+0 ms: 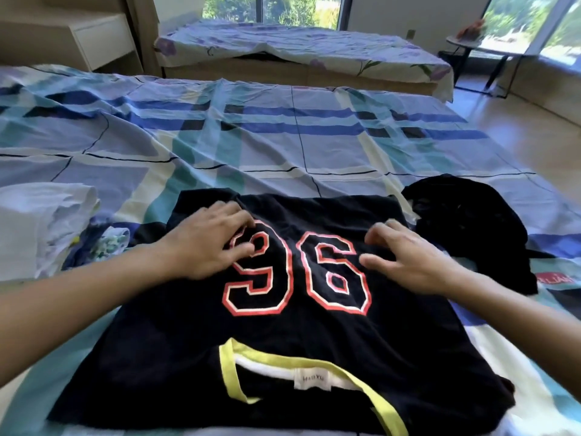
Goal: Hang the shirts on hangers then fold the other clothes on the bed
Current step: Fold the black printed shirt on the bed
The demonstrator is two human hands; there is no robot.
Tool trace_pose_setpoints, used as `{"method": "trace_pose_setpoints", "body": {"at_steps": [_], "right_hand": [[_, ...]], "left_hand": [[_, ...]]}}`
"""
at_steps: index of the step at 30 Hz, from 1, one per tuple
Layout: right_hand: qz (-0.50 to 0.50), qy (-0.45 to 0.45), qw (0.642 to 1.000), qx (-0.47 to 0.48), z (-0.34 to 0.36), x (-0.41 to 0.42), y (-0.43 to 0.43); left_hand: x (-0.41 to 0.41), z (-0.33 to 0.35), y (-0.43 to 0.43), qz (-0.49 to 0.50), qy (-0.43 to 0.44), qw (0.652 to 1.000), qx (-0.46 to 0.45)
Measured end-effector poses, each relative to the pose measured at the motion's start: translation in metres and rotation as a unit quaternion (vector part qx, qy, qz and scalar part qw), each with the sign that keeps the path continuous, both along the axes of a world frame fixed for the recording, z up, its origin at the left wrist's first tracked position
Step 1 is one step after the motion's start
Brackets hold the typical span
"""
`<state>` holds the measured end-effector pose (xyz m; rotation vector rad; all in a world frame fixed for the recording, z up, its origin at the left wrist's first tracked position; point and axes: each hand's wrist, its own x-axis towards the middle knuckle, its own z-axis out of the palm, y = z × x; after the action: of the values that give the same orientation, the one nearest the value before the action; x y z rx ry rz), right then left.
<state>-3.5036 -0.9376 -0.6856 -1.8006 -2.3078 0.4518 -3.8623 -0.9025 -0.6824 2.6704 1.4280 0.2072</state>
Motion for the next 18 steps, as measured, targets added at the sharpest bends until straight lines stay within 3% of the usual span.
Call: {"method": "trace_pose_setpoints", "body": {"at_steps": [4, 7, 14, 18], "right_hand": [[-0.021, -0.071, 0.996, 0.044, -0.025, 0.003, 0.053], [-0.052, -0.098, 0.992, 0.054, -0.029, 0.013, 0.098], [-0.038, -0.116, 0.990, -0.064, 0.002, 0.034, 0.162], [-0.075, -0.111, 0.991, -0.022, 0.019, 0.040, 0.185]], "left_hand": [[0.000, -0.025, 0.069, 0.129, 0.059, 0.990, 0.024], [-0.016, -0.029, 0.115, 0.192, 0.132, 0.971, -0.046], [-0.056, 0.002, 0.154, 0.101, 0.151, 0.963, -0.200], [-0.078, 0.017, 0.171, 0.109, 0.168, 0.965, -0.167]]}}
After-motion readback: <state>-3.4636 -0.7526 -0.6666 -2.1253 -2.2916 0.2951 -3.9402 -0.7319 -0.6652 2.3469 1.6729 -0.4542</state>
